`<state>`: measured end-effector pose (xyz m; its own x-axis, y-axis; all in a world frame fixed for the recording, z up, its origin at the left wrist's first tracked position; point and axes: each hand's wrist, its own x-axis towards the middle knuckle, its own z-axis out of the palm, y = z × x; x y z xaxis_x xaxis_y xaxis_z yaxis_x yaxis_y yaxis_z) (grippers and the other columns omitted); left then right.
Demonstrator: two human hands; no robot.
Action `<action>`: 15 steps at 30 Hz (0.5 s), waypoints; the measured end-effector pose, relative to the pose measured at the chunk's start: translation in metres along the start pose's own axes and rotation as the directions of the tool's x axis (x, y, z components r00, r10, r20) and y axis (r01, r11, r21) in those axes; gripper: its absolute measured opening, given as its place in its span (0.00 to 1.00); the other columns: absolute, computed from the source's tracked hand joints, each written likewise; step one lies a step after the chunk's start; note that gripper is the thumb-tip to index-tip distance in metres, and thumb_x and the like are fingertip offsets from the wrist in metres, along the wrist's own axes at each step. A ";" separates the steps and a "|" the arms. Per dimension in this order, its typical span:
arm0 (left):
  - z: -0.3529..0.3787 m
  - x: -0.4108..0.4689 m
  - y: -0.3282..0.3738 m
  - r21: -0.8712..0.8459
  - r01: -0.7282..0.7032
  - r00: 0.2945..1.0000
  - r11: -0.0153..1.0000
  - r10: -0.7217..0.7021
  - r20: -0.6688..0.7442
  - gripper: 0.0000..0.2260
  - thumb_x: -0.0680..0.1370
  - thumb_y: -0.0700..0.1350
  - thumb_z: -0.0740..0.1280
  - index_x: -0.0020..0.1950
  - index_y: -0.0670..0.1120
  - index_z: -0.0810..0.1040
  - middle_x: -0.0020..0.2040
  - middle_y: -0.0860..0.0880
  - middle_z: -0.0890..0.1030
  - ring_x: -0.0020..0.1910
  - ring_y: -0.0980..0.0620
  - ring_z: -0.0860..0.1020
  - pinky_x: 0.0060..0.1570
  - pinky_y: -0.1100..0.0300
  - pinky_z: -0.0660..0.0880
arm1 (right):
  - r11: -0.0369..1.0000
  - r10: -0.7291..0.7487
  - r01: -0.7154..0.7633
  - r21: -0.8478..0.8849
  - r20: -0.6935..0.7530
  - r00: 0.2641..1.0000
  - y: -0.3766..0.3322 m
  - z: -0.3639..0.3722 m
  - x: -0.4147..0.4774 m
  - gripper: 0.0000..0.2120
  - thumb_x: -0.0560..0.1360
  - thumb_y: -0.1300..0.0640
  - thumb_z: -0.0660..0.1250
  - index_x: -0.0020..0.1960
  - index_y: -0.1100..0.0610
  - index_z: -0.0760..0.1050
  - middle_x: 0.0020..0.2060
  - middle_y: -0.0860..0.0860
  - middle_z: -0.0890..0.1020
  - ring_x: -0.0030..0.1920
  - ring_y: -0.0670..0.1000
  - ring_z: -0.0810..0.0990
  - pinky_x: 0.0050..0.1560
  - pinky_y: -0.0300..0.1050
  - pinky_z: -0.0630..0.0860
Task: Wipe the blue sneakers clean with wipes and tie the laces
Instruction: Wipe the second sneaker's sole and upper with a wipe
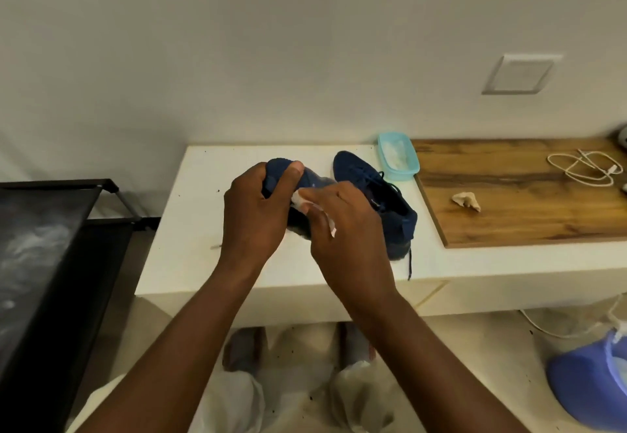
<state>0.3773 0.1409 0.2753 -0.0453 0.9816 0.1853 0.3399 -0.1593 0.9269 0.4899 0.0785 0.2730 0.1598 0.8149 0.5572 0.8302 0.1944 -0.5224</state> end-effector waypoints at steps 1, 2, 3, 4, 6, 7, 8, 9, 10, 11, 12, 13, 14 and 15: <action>0.001 0.005 0.001 -0.056 0.027 1.000 0.998 -0.027 0.003 0.13 0.81 0.57 0.67 0.48 0.48 0.82 0.41 0.52 0.84 0.43 0.52 0.83 0.47 0.48 0.81 | 1.000 -0.008 0.007 -0.020 -0.012 1.000 0.001 0.001 0.007 0.09 0.79 0.63 0.66 0.56 0.57 0.81 0.49 0.54 0.83 0.49 0.52 0.80 0.52 0.42 0.76; 0.003 0.009 0.002 -0.110 0.049 0.999 0.993 -0.047 0.014 0.13 0.81 0.58 0.67 0.49 0.49 0.82 0.42 0.52 0.85 0.43 0.51 0.84 0.46 0.45 0.82 | 1.000 0.001 -0.002 -0.024 -0.030 1.000 0.005 0.001 0.016 0.10 0.79 0.62 0.65 0.57 0.57 0.81 0.49 0.54 0.83 0.51 0.52 0.79 0.53 0.44 0.76; 0.005 0.013 0.002 -0.158 0.063 0.998 0.985 -0.060 0.025 0.13 0.81 0.58 0.67 0.50 0.50 0.82 0.43 0.52 0.85 0.44 0.51 0.84 0.45 0.44 0.83 | 0.999 0.032 -0.033 -0.021 -0.047 0.998 0.010 0.002 0.028 0.10 0.80 0.61 0.63 0.58 0.57 0.81 0.50 0.53 0.82 0.52 0.52 0.78 0.55 0.46 0.75; 0.008 0.016 0.001 -0.186 0.070 0.997 0.980 -0.065 0.032 0.12 0.81 0.58 0.67 0.50 0.51 0.82 0.43 0.53 0.85 0.44 0.53 0.84 0.44 0.47 0.83 | 0.996 0.090 -0.091 -0.008 -0.052 0.995 0.016 0.003 0.041 0.11 0.81 0.60 0.62 0.59 0.56 0.80 0.52 0.53 0.82 0.54 0.52 0.78 0.57 0.47 0.75; 0.012 0.021 -0.002 -0.187 0.046 0.999 0.981 -0.044 0.013 0.10 0.81 0.56 0.67 0.49 0.51 0.80 0.42 0.56 0.83 0.43 0.59 0.82 0.43 0.58 0.80 | 0.979 0.205 -0.205 -0.005 -0.026 0.978 0.026 0.011 0.067 0.12 0.82 0.58 0.60 0.60 0.53 0.80 0.55 0.52 0.81 0.56 0.54 0.77 0.61 0.52 0.74; 0.013 0.022 -0.004 -0.186 0.029 1.000 0.982 -0.030 0.001 0.10 0.81 0.56 0.67 0.49 0.50 0.80 0.41 0.56 0.83 0.42 0.60 0.82 0.42 0.61 0.79 | 0.974 0.224 -0.225 -0.031 -0.007 0.974 0.027 0.015 0.073 0.13 0.82 0.57 0.58 0.60 0.52 0.80 0.55 0.52 0.80 0.56 0.55 0.76 0.60 0.55 0.74; 0.014 0.024 -0.006 -0.200 0.018 1.000 0.980 -0.020 -0.007 0.09 0.81 0.55 0.67 0.49 0.50 0.80 0.42 0.56 0.83 0.43 0.59 0.82 0.41 0.60 0.79 | 0.976 0.204 -0.204 -0.075 -0.005 0.979 0.026 0.020 0.074 0.15 0.81 0.56 0.55 0.59 0.52 0.80 0.54 0.53 0.80 0.55 0.56 0.76 0.58 0.58 0.75; 0.015 0.026 -0.008 -0.222 0.021 1.000 0.975 -0.023 -0.007 0.09 0.81 0.55 0.67 0.49 0.51 0.80 0.42 0.56 0.83 0.43 0.58 0.82 0.42 0.58 0.81 | 0.982 0.145 -0.146 -0.121 -0.018 0.989 0.022 0.024 0.068 0.17 0.79 0.55 0.54 0.59 0.53 0.79 0.53 0.55 0.80 0.54 0.57 0.76 0.55 0.59 0.76; 0.015 0.028 -0.010 -0.242 0.031 0.999 0.970 -0.033 -0.003 0.08 0.81 0.55 0.67 0.50 0.52 0.80 0.43 0.57 0.82 0.44 0.58 0.82 0.42 0.57 0.82 | 0.986 0.071 -0.078 -0.148 -0.048 0.996 0.020 0.027 0.058 0.17 0.78 0.54 0.54 0.59 0.53 0.78 0.52 0.55 0.80 0.52 0.57 0.77 0.52 0.58 0.78; 0.015 0.030 -0.010 -0.249 0.038 0.999 0.968 -0.039 -0.001 0.07 0.81 0.55 0.66 0.50 0.54 0.79 0.44 0.59 0.82 0.44 0.59 0.82 0.42 0.57 0.83 | 0.991 0.008 -0.019 -0.132 -0.083 0.997 0.020 0.028 0.044 0.14 0.78 0.56 0.57 0.60 0.53 0.76 0.51 0.55 0.79 0.51 0.56 0.77 0.48 0.56 0.79; 0.015 0.032 -0.010 -0.253 0.037 0.999 0.967 -0.039 -0.002 0.07 0.81 0.56 0.66 0.50 0.55 0.79 0.44 0.60 0.82 0.44 0.60 0.82 0.42 0.57 0.83 | 0.994 -0.049 0.038 -0.100 -0.112 0.993 0.024 0.028 0.029 0.12 0.79 0.60 0.62 0.61 0.52 0.75 0.50 0.55 0.79 0.49 0.54 0.77 0.45 0.54 0.79; 0.016 0.034 -0.010 -0.262 0.038 0.999 0.964 -0.042 -0.010 0.06 0.81 0.56 0.66 0.50 0.55 0.78 0.44 0.61 0.82 0.45 0.60 0.82 0.42 0.57 0.83 | 0.992 -0.102 0.091 -0.090 -0.127 0.987 0.030 0.031 0.016 0.15 0.78 0.63 0.67 0.63 0.51 0.76 0.50 0.53 0.78 0.48 0.53 0.76 0.44 0.52 0.78; 0.016 0.036 -0.009 -0.279 0.037 0.999 0.960 -0.043 -0.018 0.06 0.81 0.56 0.66 0.50 0.55 0.78 0.45 0.60 0.82 0.45 0.60 0.82 0.42 0.57 0.83 | 0.987 -0.143 0.131 -0.097 -0.125 0.982 0.038 0.032 0.009 0.19 0.76 0.64 0.71 0.64 0.51 0.76 0.50 0.52 0.78 0.49 0.51 0.75 0.43 0.51 0.77; 0.017 0.038 -0.009 -0.296 0.035 0.999 0.954 -0.043 -0.020 0.06 0.81 0.56 0.66 0.50 0.55 0.78 0.45 0.59 0.82 0.45 0.59 0.82 0.42 0.56 0.83 | 0.982 -0.168 0.155 -0.106 -0.134 0.977 0.046 0.033 0.008 0.21 0.76 0.64 0.72 0.65 0.50 0.75 0.51 0.51 0.77 0.49 0.49 0.74 0.44 0.50 0.77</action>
<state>0.3887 0.1813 0.2686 -0.0786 0.9853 0.1518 0.0445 -0.1487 0.9879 0.5117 0.1120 0.2315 0.0879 0.6898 0.7186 0.8967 0.2595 -0.3587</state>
